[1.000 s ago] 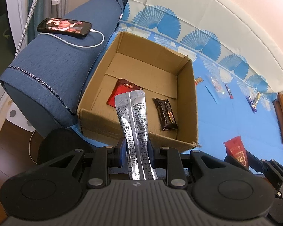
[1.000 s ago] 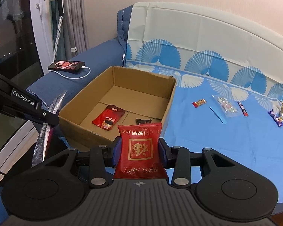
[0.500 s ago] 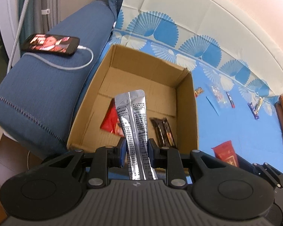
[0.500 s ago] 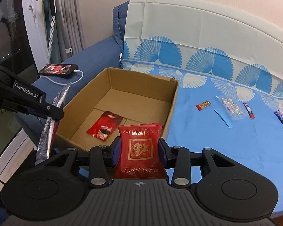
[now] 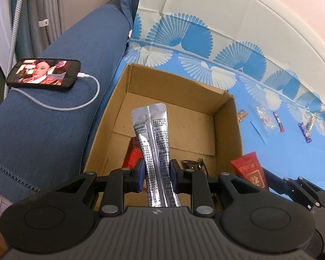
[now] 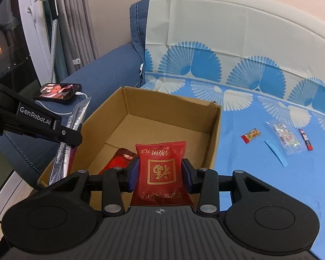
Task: Organize snacks
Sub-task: 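Carry both snacks into the box and open both tools to release them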
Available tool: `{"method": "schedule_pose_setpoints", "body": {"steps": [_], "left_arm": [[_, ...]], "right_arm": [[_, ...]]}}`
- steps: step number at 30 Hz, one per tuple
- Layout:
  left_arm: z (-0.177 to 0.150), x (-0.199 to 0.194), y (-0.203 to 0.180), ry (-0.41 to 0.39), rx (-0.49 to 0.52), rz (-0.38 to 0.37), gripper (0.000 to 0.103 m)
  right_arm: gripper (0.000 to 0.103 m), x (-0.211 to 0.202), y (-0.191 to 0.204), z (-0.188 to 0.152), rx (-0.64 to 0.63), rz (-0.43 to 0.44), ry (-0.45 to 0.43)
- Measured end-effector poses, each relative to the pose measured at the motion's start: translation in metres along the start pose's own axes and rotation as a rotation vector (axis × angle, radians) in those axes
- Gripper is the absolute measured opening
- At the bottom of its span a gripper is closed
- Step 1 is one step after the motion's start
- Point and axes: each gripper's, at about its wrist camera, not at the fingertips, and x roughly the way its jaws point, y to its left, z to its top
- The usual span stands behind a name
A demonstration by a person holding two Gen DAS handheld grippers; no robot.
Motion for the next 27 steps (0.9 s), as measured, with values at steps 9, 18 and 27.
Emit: {"method": "schedule_pose_setpoints", "body": {"steps": [9,18,27], "left_arm": [[0.019,0.049,-0.004,0.038,0.021,0.029,0.027],[0.029,0.085,-0.005,0.084,0.034,0.059,0.027],[0.036,0.104,-0.007,0.110,0.056,0.094,0.056]], "right_arm": [[0.044,0.047,-0.010,0.006,0.015,0.013,0.060],[0.044,0.081,-0.015,0.011,0.011,0.009,0.080],[0.059,0.099,-0.017,0.018,0.018,-0.006,0.068]]}}
